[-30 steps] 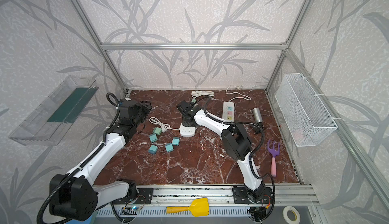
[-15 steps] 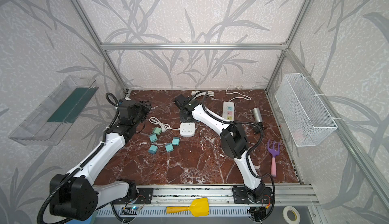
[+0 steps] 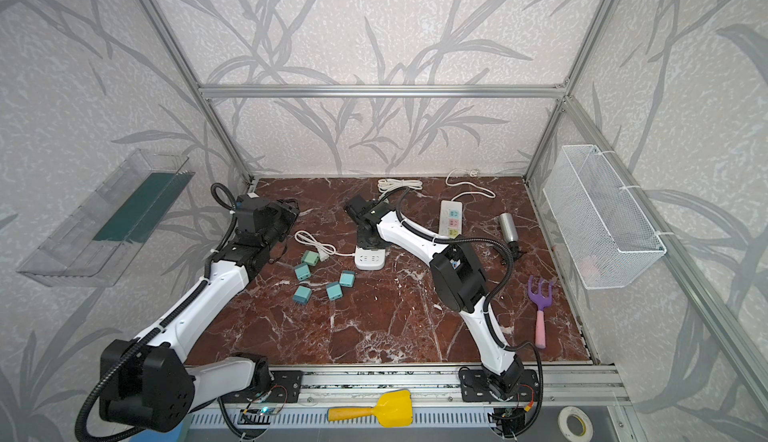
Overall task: Insert the plug
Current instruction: 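Carry the tan adapter over the white square power cube with right gripper, then lower the tan adapter into the power cube socket and open right gripper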
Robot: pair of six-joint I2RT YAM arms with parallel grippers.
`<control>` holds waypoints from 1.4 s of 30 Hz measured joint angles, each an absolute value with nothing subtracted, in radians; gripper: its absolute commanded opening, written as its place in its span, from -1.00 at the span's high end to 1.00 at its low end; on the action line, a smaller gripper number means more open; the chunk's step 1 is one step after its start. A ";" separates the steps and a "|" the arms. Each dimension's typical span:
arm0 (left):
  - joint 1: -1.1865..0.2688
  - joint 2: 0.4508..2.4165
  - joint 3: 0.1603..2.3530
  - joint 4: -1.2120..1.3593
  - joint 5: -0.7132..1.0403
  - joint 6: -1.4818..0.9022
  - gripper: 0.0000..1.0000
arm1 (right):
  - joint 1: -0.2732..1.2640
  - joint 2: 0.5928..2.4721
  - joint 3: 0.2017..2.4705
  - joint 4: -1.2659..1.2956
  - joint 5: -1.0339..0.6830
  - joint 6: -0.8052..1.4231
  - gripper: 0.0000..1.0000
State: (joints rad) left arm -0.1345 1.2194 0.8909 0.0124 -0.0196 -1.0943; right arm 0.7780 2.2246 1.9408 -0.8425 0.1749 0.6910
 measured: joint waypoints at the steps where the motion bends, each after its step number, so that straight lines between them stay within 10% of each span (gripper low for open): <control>1: -0.134 1.219 0.891 0.012 -0.019 -1.095 0.05 | 0.778 2.225 1.943 -0.844 0.175 0.691 1.00; 34: -0.095 1.256 0.891 0.040 0.060 -1.104 0.14 | 0.756 2.540 2.468 -1.162 0.133 0.615 1.00; 42: -0.090 1.261 0.891 0.057 0.081 -1.103 0.13 | 0.759 2.587 2.561 -1.227 0.140 0.615 0.46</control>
